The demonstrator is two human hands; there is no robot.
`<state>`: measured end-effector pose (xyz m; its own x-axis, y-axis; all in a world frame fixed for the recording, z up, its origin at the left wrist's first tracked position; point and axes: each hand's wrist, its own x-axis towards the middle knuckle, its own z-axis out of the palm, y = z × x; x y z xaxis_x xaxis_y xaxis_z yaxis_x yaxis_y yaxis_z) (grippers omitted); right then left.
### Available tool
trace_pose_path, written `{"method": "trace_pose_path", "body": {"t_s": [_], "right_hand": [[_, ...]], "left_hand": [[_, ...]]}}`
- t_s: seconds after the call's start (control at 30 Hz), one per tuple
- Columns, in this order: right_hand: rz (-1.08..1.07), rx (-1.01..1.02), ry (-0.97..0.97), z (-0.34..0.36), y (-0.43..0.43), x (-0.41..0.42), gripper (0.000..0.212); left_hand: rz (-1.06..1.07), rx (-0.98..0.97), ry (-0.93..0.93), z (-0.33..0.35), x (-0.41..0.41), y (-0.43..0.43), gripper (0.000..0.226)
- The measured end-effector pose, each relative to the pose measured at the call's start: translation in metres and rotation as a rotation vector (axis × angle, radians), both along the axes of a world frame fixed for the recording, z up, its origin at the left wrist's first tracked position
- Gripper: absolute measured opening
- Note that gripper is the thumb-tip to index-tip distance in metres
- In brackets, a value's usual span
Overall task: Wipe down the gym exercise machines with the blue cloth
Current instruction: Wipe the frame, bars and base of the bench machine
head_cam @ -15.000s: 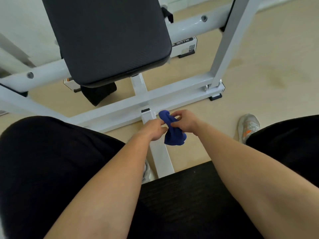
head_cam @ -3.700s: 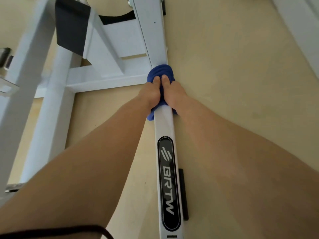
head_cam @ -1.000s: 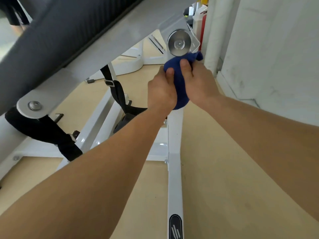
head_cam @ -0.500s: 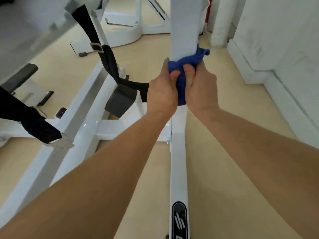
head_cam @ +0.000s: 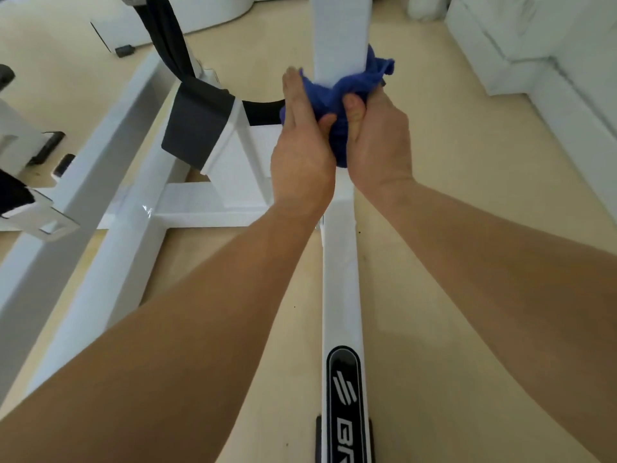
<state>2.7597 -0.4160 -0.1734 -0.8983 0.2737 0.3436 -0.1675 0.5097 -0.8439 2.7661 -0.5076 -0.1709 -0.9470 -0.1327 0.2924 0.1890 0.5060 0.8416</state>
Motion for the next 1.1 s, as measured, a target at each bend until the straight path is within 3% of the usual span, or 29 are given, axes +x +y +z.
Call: {"method": "trace_pose_path", "body": {"t_s": [0.2,0.37,0.57,0.77,1.1], "right_hand": [[0.009,-0.029,-0.078,-0.021,0.004,0.009,0.036],[-0.042,-0.003,-0.075,-0.028,0.001,0.011,0.036],[0.006,0.032,-0.102,-0.04,0.009,0.012,0.036],[0.043,0.043,-0.21,-0.073,0.013,0.019,0.028],[-0.004,0.059,-0.403,-0.09,0.011,0.018,0.031]], "left_hand": [[0.022,0.031,-0.022,-0.023,0.004,0.003,0.06],[0.096,-0.099,0.063,-0.035,0.017,0.005,0.054],[0.19,-0.039,-0.062,-0.045,0.007,0.008,0.034],[0.176,-0.008,-0.233,-0.08,0.006,0.003,0.028],[0.069,-0.207,-0.317,-0.087,0.005,-0.008,0.019]]}}
